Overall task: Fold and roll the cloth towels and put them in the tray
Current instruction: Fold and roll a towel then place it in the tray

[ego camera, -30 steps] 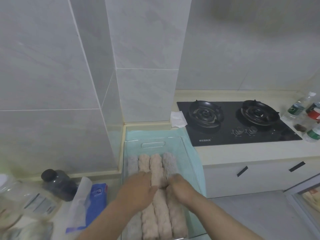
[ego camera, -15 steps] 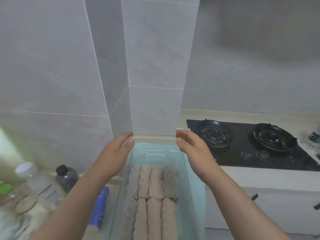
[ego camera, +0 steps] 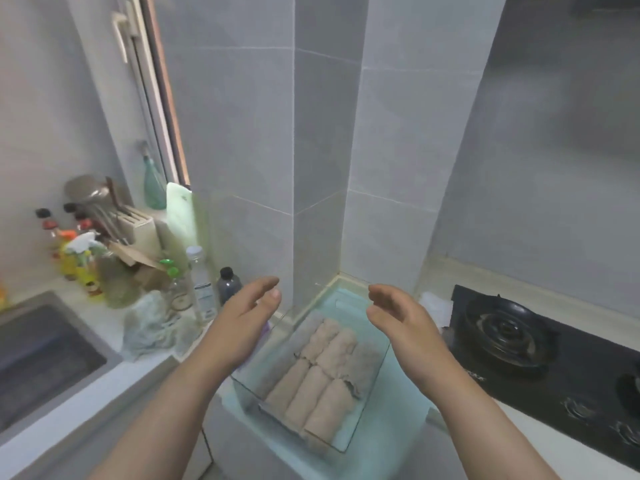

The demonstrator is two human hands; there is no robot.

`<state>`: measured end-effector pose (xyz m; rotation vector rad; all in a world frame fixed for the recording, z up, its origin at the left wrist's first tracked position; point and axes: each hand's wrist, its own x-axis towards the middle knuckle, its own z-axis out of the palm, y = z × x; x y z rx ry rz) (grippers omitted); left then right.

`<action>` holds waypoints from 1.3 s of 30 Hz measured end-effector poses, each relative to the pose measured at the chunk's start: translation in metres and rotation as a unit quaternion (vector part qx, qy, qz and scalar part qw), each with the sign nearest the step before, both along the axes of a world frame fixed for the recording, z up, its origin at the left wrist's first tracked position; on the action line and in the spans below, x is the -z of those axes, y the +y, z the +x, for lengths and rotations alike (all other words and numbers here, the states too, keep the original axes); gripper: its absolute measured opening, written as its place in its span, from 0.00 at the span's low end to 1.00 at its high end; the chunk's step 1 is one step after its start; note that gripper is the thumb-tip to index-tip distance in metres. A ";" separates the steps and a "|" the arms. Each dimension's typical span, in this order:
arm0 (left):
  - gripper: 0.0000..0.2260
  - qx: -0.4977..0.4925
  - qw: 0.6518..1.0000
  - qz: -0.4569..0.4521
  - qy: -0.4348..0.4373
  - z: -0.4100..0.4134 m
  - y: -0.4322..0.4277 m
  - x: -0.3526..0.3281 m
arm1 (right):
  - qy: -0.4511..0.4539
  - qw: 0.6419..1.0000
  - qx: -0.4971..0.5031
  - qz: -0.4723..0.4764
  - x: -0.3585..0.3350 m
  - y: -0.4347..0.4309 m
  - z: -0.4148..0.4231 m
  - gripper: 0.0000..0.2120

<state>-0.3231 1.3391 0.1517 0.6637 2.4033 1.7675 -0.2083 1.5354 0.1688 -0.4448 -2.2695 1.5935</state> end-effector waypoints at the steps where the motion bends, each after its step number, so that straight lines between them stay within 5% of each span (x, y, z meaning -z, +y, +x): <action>1: 0.14 -0.018 1.000 -0.008 0.006 0.015 -0.009 0.001 | -0.001 1.000 -0.018 -0.001 0.001 -0.005 0.008 0.15; 10: 0.12 -0.235 0.971 -0.044 -0.006 0.147 -0.153 -0.003 | -0.006 0.971 -0.237 -0.028 0.008 -0.119 0.036 0.12; 15: 0.21 -0.372 0.928 -0.034 -0.007 0.219 -0.252 -0.017 | 0.004 0.938 -0.347 -0.025 -0.005 -0.217 0.047 0.13; 21: 0.14 -0.504 0.863 -0.017 0.007 0.308 -0.374 -0.021 | 0.026 0.889 -0.457 0.005 -0.021 -0.348 0.077 0.16; 30: 0.10 -0.612 0.789 0.057 -0.009 0.435 -0.525 -0.011 | 0.009 0.823 -0.568 0.026 -0.010 -0.535 0.148 0.16; 34: 0.18 -0.648 0.759 0.061 -0.008 0.464 -0.575 -0.008 | -0.003 0.800 -0.600 0.024 -0.004 -0.595 0.164 0.14; 39: 0.14 -0.676 0.733 0.072 -0.030 0.473 -0.628 0.008 | -0.029 0.782 -0.623 0.024 0.013 -0.657 0.156 0.14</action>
